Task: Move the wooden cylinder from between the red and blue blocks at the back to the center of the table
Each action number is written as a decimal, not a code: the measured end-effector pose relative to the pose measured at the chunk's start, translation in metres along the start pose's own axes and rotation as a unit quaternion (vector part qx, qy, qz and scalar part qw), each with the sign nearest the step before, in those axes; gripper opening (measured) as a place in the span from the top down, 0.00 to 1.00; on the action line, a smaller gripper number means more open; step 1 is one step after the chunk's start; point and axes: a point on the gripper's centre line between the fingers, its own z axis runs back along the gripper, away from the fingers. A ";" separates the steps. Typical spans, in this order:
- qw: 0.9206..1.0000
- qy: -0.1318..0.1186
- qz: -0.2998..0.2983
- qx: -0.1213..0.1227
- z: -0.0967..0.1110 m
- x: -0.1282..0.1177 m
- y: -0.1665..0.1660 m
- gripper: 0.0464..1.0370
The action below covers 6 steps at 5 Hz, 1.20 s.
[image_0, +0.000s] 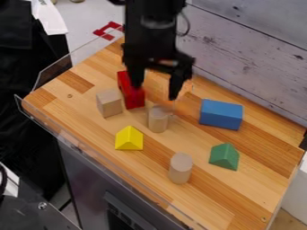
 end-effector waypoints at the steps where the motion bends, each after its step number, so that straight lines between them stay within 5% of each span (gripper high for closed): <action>1: 0.999 -0.022 -0.026 0.018 0.024 -0.001 -0.011 0.04; 2: 0.999 -0.026 -0.041 0.015 0.037 -0.007 -0.022 0.04; 4: 0.998 -0.009 -0.054 -0.036 0.028 -0.023 -0.036 0.04; 5: 0.998 -0.006 -0.053 -0.037 0.027 -0.024 -0.039 0.04; 6: 0.998 0.024 -0.055 -0.009 0.016 -0.028 -0.038 0.04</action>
